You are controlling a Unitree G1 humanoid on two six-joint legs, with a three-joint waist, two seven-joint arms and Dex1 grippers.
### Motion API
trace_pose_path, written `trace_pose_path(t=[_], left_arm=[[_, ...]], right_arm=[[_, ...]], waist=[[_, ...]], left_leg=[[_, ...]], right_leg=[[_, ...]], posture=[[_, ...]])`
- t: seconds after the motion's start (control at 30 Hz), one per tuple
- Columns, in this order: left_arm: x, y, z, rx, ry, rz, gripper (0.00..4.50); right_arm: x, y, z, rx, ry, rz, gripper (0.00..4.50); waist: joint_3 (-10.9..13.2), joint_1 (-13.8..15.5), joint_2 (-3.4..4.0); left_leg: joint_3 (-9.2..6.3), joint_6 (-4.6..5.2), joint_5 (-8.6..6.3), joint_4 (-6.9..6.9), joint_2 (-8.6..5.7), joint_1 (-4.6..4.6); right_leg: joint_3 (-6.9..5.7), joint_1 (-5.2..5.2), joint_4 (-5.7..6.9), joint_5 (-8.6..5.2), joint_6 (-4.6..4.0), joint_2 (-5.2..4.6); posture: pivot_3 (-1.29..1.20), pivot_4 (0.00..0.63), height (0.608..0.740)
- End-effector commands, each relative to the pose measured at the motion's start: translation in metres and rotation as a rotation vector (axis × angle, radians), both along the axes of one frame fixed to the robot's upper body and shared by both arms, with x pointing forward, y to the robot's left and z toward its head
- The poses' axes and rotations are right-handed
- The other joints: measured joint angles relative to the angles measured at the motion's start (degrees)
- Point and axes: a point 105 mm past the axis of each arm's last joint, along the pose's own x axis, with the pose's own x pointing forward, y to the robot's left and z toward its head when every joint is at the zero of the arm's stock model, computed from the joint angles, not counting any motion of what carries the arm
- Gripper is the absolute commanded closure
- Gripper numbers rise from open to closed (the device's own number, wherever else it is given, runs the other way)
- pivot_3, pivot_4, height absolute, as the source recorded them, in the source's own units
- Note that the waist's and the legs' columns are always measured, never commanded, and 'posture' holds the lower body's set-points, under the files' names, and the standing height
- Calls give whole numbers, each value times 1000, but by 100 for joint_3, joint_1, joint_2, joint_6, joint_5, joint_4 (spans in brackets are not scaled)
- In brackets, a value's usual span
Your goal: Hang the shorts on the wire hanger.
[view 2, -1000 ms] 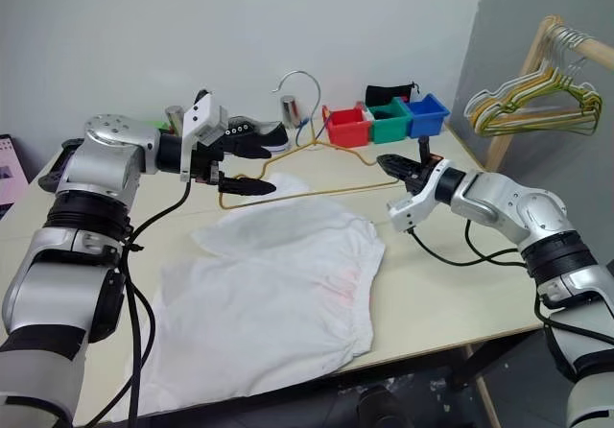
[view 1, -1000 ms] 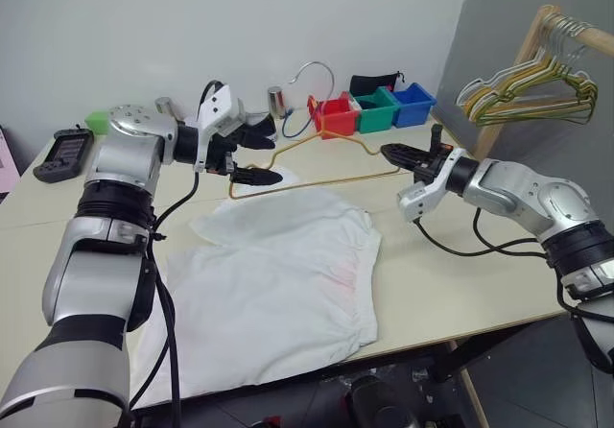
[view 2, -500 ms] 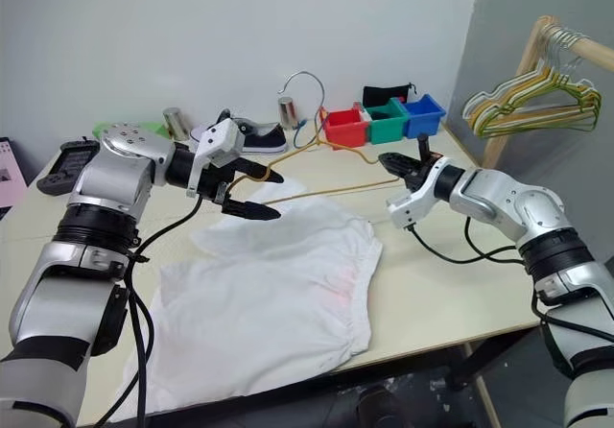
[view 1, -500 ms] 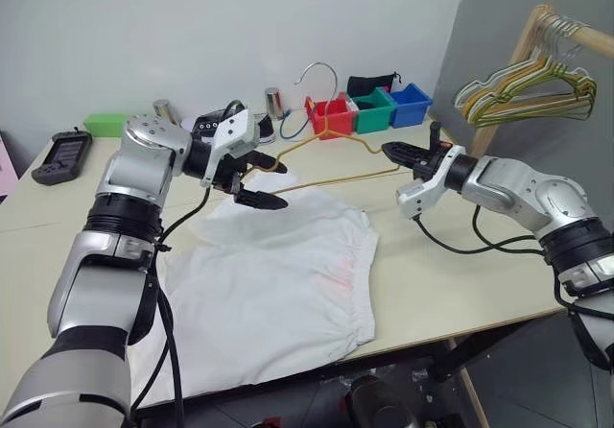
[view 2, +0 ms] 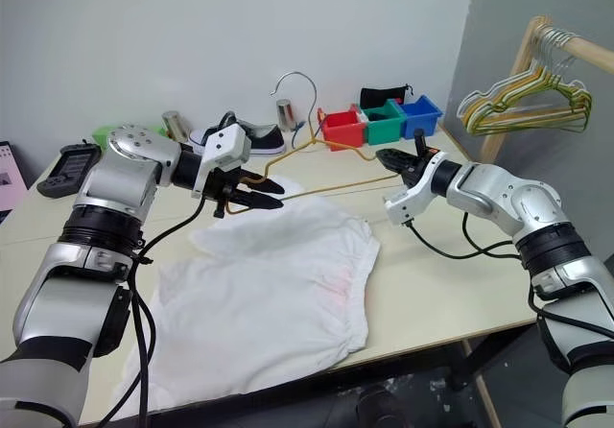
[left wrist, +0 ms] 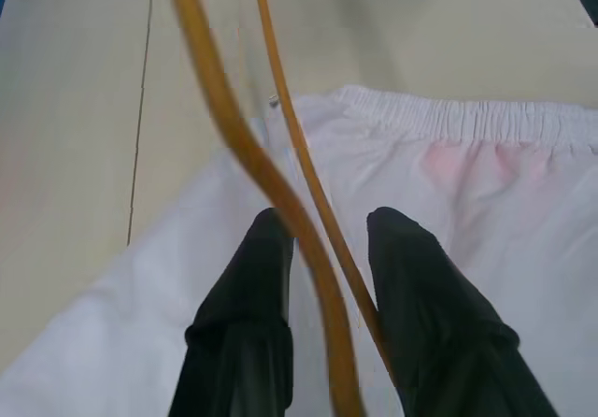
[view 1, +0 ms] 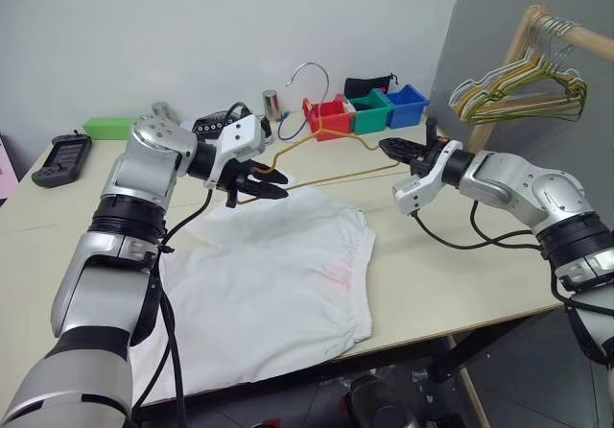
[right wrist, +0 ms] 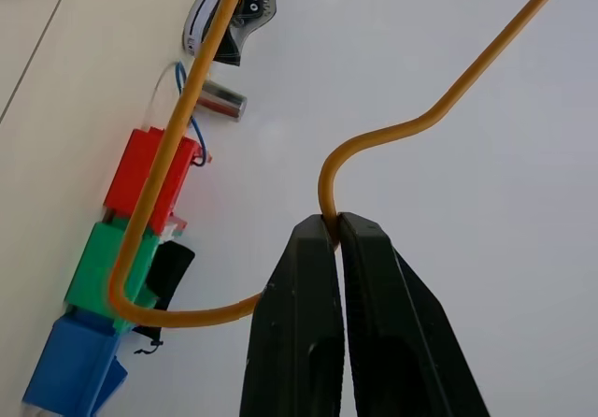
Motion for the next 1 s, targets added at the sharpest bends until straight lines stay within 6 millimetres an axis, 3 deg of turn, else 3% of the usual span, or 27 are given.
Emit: trace_pose_path(t=[0.03,0.43,0.5,0.77,0.9,1.0], left_arm=[[4,6,5,10,-22,35,3664],[11,2,10,-20,-106,34,3762],[10,2,13,-40,-95,25,3075],[5,4,22,-79,-7,42,1607],[4,6,28,-110,25,74,561],[6,7,27,-101,32,99,37]], right_arm=[[-1,2,23,40,-56,14,4500],[0,-2,22,36,-54,3,4500],[1,-2,22,33,-54,1,4500],[2,-5,15,9,-45,-5,4500],[7,-9,11,-37,-57,-27,4500],[9,-11,8,-49,-57,-31,4500]], waist=[[0,-15,0],[0,-121,-1],[0,-120,-1],[0,-122,-1],[0,-120,-1],[-1,-119,-1]], left_leg=[[0,0,0,0,0,0],[1,3,2,0,0,5],[0,4,2,1,0,5],[1,5,3,1,-1,5],[0,5,3,1,-1,6],[-1,6,4,1,-1,6]], right_leg=[[0,0,0,0,0,0],[1,2,4,0,0,0],[1,4,4,0,0,0],[1,4,4,0,0,0],[1,3,5,0,0,0],[1,4,6,0,0,0]], posture=[[-339,14,740],[-344,16,740],[-344,16,740],[-336,11,740],[-333,9,740],[-327,6,740]])
